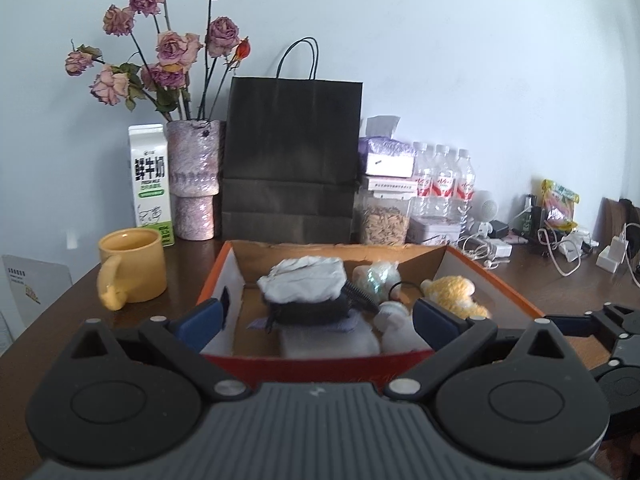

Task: Organize objects
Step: 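Withdraw both tools from the box back over the table, then grasp the red artificial rose with the left tool while the right tool grasps a white cap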

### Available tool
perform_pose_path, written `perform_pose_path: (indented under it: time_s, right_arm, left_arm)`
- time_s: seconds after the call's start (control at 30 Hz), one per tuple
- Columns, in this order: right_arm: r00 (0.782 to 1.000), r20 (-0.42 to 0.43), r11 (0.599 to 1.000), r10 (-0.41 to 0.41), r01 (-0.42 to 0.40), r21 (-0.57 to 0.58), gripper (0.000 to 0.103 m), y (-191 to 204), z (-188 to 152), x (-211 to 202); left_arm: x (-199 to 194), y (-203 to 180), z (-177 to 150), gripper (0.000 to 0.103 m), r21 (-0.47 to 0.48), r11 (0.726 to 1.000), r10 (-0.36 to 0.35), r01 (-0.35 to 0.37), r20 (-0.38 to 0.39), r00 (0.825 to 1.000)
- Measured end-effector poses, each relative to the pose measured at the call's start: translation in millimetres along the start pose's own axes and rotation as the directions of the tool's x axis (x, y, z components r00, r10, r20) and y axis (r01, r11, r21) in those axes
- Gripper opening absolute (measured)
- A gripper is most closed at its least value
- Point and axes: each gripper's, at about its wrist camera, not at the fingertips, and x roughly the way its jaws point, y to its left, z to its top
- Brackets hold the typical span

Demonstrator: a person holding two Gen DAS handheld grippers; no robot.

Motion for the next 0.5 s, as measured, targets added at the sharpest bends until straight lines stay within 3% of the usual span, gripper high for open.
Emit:
perform_pose_path:
  time_s: [0.13, 0.43, 0.5]
  right_arm:
    - [0.999, -0.042, 0.999, 0.019, -0.02, -0.028, 0.099, 9, -14, -4]
    - [0.989, -0.114, 0.995, 0.097, -0.1, -0.025, 0.058, 23, -24, 4]
    - [0.987, -0.126, 0.994, 0.103, -0.105, -0.011, 0.056, 24, -24, 8]
  left_arm:
    - [-9, 10, -10, 0.103, 0.014, 1.0, 0.02, -0.02, -0.022, 1.0]
    - [-20, 34, -32, 0.103, 0.027, 0.997, 0.071, -0.069, -0.097, 0.993]
    - [-21, 37, -37, 0.103, 0.027, 0.997, 0.078, -0.075, -0.113, 0.99]
